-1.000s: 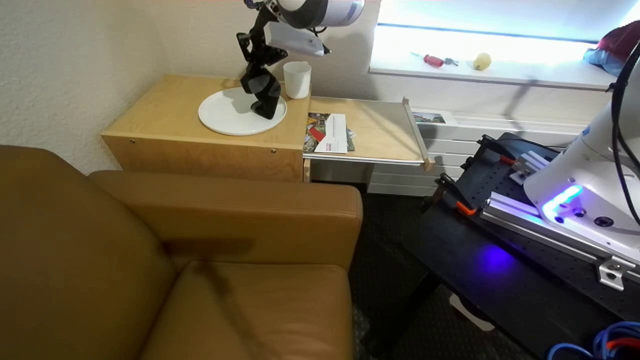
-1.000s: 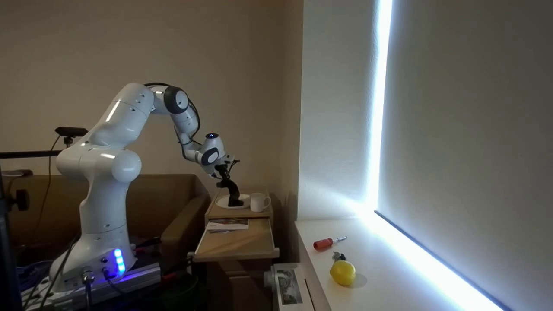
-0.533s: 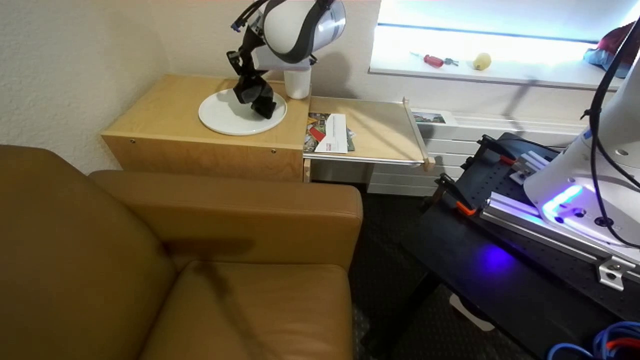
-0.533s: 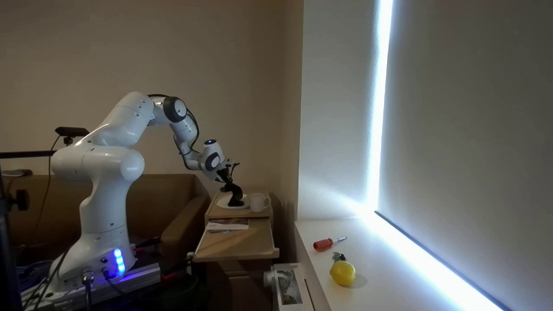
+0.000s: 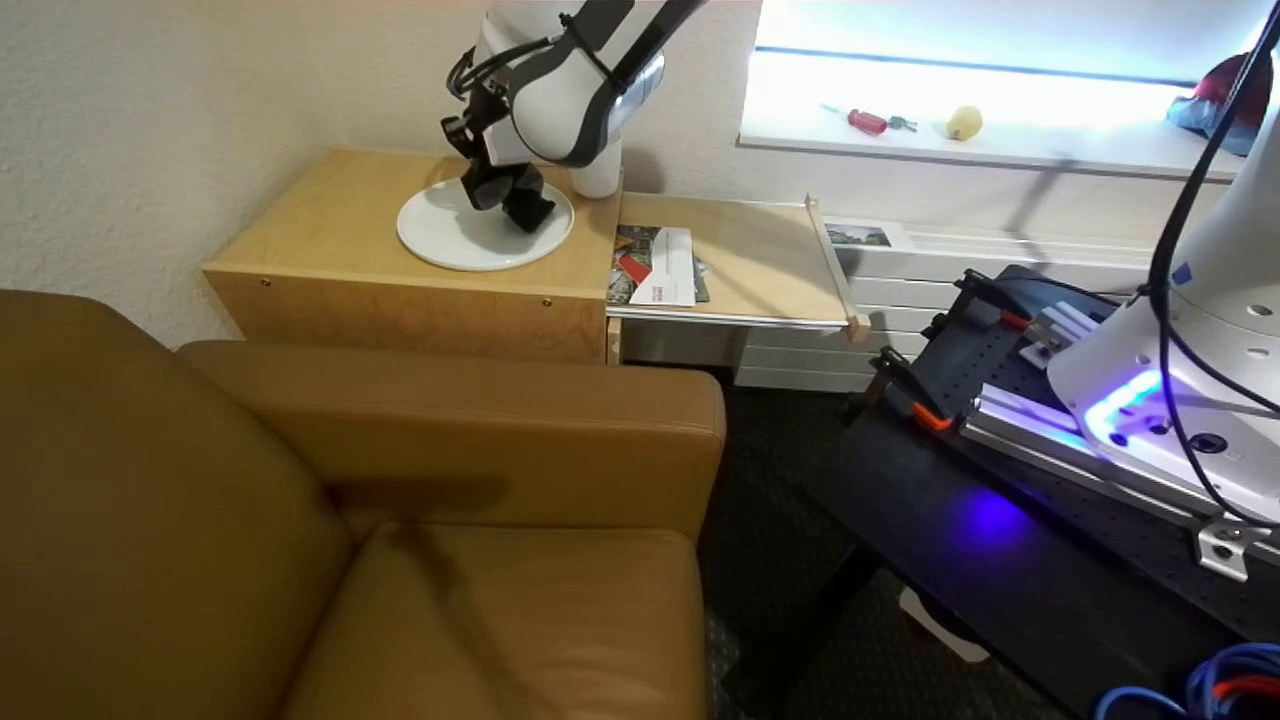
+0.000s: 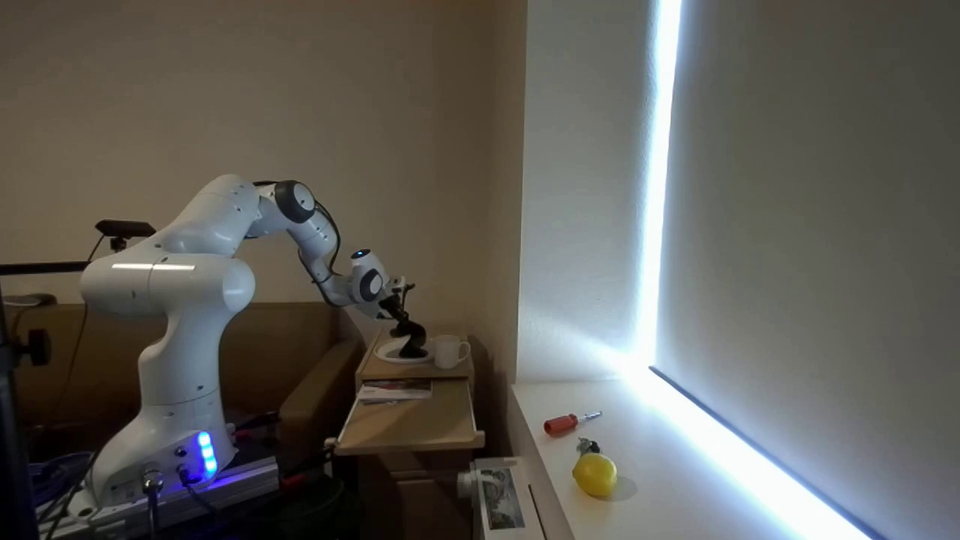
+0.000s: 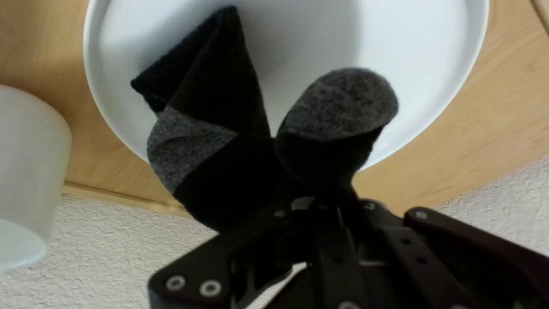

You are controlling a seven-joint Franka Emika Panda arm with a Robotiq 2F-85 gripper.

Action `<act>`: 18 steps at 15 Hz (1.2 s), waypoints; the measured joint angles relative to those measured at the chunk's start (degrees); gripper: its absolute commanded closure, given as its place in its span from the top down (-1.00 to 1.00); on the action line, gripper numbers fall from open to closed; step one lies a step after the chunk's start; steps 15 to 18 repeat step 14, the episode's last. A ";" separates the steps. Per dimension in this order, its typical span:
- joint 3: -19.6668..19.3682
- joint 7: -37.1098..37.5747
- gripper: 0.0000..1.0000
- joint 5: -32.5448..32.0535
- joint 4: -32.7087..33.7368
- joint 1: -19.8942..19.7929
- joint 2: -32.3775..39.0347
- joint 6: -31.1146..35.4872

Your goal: Take the black sock from the window sill and place it on the white plate

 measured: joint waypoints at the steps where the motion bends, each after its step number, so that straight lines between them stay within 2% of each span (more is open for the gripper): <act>1: -0.52 0.51 -0.27 0.01 0.47 0.47 0.66 -0.26; 4: -0.86 2.80 0.19 0.13 1.46 1.00 1.45 -1.04; 10: 2.38 8.25 0.97 1.63 2.24 -1.17 -2.78 -4.45; 14: 1.82 13.46 1.00 0.48 -2.18 -1.32 -11.56 -13.93; 18: 1.82 13.46 1.00 0.48 -2.18 -1.32 -11.56 -13.93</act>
